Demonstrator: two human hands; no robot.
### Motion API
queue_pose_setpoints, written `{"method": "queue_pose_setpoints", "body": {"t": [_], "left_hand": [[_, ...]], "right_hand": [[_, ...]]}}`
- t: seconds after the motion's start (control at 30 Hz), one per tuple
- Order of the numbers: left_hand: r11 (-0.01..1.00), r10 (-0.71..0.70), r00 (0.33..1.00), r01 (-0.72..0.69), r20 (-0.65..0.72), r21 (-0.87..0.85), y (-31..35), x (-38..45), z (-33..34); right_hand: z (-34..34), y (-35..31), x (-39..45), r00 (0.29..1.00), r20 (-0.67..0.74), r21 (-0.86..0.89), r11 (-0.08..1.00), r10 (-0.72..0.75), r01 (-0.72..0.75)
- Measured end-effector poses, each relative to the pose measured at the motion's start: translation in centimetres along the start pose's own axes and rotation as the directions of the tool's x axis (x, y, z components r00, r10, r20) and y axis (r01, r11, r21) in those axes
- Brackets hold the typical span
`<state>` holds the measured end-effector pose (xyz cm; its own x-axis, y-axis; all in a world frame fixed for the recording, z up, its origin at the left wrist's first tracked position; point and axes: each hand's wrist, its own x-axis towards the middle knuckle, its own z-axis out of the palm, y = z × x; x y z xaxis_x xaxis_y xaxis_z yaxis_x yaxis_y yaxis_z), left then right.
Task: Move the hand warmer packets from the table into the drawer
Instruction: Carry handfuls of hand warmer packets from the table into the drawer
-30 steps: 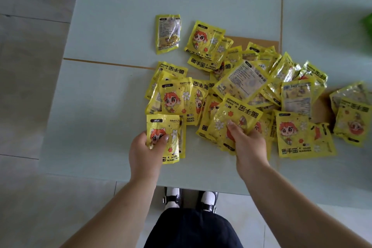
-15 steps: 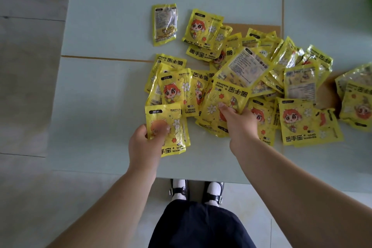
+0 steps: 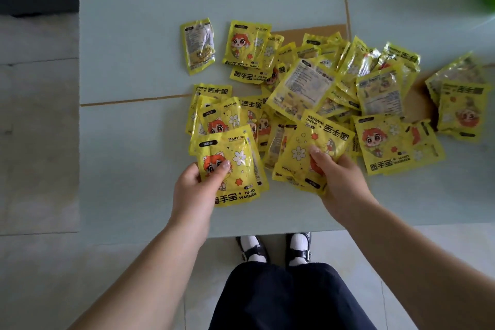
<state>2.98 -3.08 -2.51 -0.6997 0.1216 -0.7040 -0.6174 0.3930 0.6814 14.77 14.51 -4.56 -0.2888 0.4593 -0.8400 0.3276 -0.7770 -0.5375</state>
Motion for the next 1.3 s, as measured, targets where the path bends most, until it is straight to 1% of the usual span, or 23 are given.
{"method": "queue_pose_setpoints", "body": {"t": [0.03,0.1,0.13,0.2,0.3,0.43,0.53,0.6,0.7,0.77,0.83,0.9,0.93,1.03,1.1,1.2,1.3], "left_hand": [[1.0,-0.002,0.999,0.001,0.043,0.018,0.6,-0.2,0.7],[1.0,-0.013,0.995,0.013,0.095,-0.004,1.3,-0.4,1.4],[1.0,-0.011,0.991,0.009,0.134,0.013,1.7,-0.6,2.3],[0.998,-0.007,0.981,-0.006,0.195,0.068,2.5,-0.8,3.5],[0.984,-0.009,0.943,-0.05,0.332,0.169,3.6,-1.8,6.5],[0.958,-0.003,0.854,-0.147,0.521,0.247,3.7,-3.6,9.7],[0.923,-0.033,0.783,-0.215,0.622,0.32,3.3,-5.9,11.9],[0.894,-0.068,0.727,-0.26,0.684,0.365,2.4,-8.4,13.1],[0.847,-0.093,0.659,-0.342,0.746,0.408,1.0,-11.5,14.8],[0.804,-0.116,0.628,-0.396,0.77,0.444,-0.5,-13.4,15.9],[0.755,-0.166,0.571,-0.452,0.804,0.476,-3.1,-16.4,16.8],[0.717,-0.208,0.524,-0.492,0.826,0.493,-5.5,-18.9,17.5],[0.689,-0.239,0.491,-0.522,0.838,0.502,-7.1,-20.7,17.8],[0.63,-0.317,0.42,-0.577,0.85,0.52,-10.9,-24.8,18.0],[0.574,-0.382,0.37,-0.623,0.847,0.531,-14.2,-28.5,17.7],[0.518,-0.449,0.305,-0.677,0.84,0.523,-18.8,-33.6,16.7],[0.459,-0.514,0.252,-0.727,0.82,0.511,-23.9,-38.3,15.5]], "right_hand": [[-1.1,-0.1,-0.8,1.0,-0.002,0.066,0.998,-0.002,0.002],[-2.3,0.2,-1.6,0.999,0.025,0.096,0.995,-0.034,0.031],[-3.3,0.2,-2.3,0.999,0.016,0.124,0.991,-0.047,0.045],[-5.0,0.2,-3.4,0.998,-0.012,0.166,0.984,-0.065,0.066],[-7.8,0.4,-5.4,0.988,-0.102,0.261,0.956,-0.114,0.137],[-11.0,2.1,-7.6,0.954,-0.258,0.39,0.887,-0.153,0.247],[-13.3,4.0,-10.1,0.912,-0.367,0.463,0.814,-0.184,0.351],[-15.1,6.0,-12.5,0.882,-0.437,0.516,0.753,-0.178,0.408],[-17.5,8.3,-15.3,0.846,-0.513,0.555,0.695,-0.147,0.458],[-19.3,10.2,-17.2,0.812,-0.571,0.57,0.652,-0.124,0.5],[-21.4,13.1,-19.7,0.764,-0.642,0.595,0.586,-0.065,0.55],[-22.9,15.8,-21.7,0.733,-0.68,0.622,0.526,-0.005,0.58],[-23.9,17.7,-23.2,0.713,-0.701,0.63,0.492,0.027,0.601],[-25.6,22.5,-26.3,0.667,-0.738,0.636,0.441,0.108,0.633],[-27.0,26.6,-29.4,0.62,-0.765,0.633,0.38,0.175,0.674],[-28.5,32.1,-33.1,0.572,-0.773,0.634,0.278,0.275,0.722],[-29.8,37.7,-36.7,0.539,-0.768,0.622,0.202,0.348,0.756]]}}
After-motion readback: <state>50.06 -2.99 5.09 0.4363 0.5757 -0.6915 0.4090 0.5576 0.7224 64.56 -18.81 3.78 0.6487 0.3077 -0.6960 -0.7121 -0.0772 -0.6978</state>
